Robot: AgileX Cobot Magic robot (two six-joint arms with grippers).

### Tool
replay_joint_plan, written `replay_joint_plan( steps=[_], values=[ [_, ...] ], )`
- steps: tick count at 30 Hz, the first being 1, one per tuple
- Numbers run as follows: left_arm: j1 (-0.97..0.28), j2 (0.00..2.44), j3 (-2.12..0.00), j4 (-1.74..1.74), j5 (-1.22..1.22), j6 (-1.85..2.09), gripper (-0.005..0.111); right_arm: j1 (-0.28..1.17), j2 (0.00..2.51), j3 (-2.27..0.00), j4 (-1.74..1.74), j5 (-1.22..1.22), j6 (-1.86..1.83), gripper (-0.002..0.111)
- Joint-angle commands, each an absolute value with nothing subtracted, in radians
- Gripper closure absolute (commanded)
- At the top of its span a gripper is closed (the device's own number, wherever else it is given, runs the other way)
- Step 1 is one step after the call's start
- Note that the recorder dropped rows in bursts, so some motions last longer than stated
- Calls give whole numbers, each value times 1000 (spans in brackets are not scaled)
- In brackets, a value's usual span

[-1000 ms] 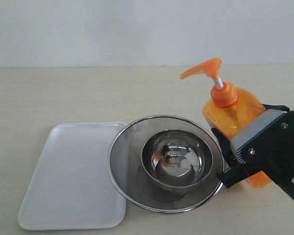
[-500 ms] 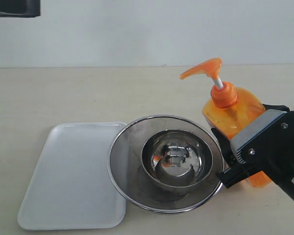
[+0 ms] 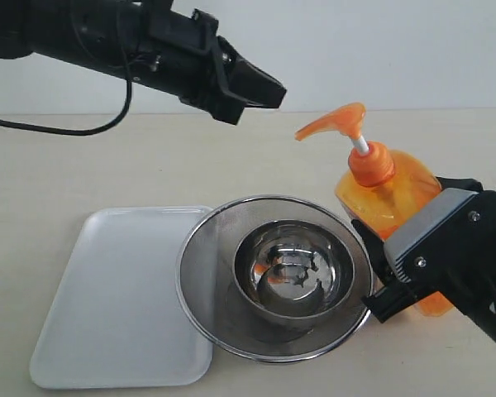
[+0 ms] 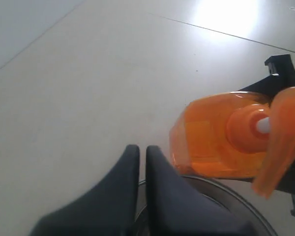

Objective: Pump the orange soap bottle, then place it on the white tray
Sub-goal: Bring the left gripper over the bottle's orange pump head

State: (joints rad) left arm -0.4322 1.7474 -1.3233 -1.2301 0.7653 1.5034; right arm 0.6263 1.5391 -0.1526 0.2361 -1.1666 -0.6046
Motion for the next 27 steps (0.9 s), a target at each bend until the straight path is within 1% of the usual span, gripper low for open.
replay_joint_plan(
  steps=[1, 8, 12, 27],
  values=[
    [-496, 1785, -1350, -1247, 748, 1531, 102, 629, 1537, -162, 222, -1202, -632, 108],
    [-500, 1763, -1350, -1152, 835, 1414, 102, 629, 1537, -162, 225, -1194, -640, 108],
    [-500, 1739, -1350, -1071, 845, 1336, 102, 629, 1537, -162, 224, -1196, -642, 108],
    [-500, 1699, -1350, -1086, 952, 1325, 102, 629, 1537, -162, 224, -1200, -644, 108]
  ],
)
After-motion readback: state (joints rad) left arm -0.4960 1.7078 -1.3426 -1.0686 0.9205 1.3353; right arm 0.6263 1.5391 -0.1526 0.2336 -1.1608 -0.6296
